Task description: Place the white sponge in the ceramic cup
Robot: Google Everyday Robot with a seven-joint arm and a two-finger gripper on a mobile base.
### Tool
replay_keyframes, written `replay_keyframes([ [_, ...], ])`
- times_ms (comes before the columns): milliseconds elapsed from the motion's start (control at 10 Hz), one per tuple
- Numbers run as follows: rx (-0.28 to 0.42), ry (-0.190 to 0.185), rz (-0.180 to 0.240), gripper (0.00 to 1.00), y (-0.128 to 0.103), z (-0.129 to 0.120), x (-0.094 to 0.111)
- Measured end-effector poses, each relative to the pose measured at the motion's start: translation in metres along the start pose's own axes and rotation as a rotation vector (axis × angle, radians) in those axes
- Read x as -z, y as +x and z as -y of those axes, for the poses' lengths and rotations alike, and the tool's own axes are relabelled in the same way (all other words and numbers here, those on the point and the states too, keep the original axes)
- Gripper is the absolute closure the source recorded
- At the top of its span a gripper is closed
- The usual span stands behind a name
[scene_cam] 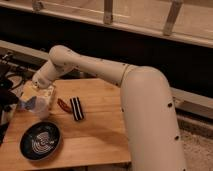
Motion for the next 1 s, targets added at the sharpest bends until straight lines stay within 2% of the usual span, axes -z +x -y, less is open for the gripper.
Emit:
replay_keyframes([
  [300, -0.045, -0.037, 0.001, 0.66, 0.012, 0.018, -0.012],
  [400, -0.051, -0.044, 0.001, 0.53, 0.012, 0.023, -0.015],
  [500, -0.058, -0.043, 0.002, 0.42, 0.012, 0.027, -0.014],
  [600, -0.065, -0.041, 0.002, 0.37, 0.013, 0.029, -0.014],
  [700, -0.082, -0.037, 0.008, 0.24, 0.014, 0.033, -0.012],
  [800, -0.078, -0.042, 0.004, 0.21, 0.016, 0.034, -0.013],
  [900, -0.071, -0.05, -0.001, 0.23, 0.018, 0.031, -0.018],
  [1000, -0.064, -0.054, -0.003, 0.32, 0.019, 0.023, -0.026],
])
